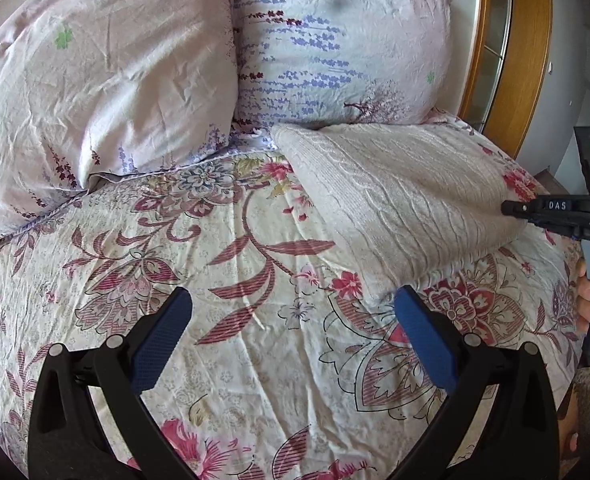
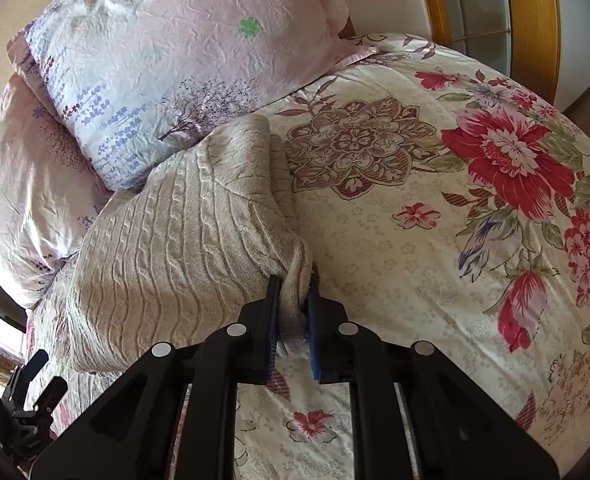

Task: Fold small clothes

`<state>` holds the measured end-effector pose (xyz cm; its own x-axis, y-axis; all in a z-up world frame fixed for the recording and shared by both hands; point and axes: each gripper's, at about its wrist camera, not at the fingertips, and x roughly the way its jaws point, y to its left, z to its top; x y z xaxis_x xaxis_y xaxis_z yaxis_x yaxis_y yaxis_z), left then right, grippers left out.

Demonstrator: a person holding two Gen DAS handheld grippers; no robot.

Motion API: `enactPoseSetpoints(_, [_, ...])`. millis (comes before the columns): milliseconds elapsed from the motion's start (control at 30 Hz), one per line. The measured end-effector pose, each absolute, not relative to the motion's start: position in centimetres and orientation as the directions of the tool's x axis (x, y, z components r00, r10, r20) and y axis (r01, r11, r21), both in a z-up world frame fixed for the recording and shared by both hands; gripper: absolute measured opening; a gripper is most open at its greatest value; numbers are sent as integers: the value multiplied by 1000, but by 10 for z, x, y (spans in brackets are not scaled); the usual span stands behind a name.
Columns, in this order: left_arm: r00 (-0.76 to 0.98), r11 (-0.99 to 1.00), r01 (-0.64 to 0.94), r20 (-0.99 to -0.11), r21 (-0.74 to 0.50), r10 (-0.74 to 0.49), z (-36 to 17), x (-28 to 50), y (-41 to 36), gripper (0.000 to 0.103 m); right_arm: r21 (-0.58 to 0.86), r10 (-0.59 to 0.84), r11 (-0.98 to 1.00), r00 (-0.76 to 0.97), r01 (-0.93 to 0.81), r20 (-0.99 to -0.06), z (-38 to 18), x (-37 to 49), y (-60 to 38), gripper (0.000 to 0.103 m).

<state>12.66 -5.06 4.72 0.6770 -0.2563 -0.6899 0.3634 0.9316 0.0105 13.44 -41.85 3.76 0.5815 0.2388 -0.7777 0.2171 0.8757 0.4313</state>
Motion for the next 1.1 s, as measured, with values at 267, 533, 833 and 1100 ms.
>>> enactPoseSetpoints(267, [716, 944, 320, -631, -82, -298, 64, 161, -54, 101, 597, 367, 777, 626, 201, -688, 64, 142, -457, 65])
enactPoseSetpoints(533, [614, 908, 241, -670, -344, -417, 54, 222, -62, 101, 622, 407, 739, 565, 259, -718, 66, 211, -461, 97])
enactPoseSetpoints(833, [588, 932, 250, -724, -261, -361, 36, 236, -80, 101, 812, 605, 533, 565, 237, -561, 17, 251, -477, 102])
enactPoseSetpoints(1100, [643, 952, 270, -708, -146, -291, 31, 233, -100, 101, 833, 626, 511, 572, 211, -530, 6, 249, -486, 85])
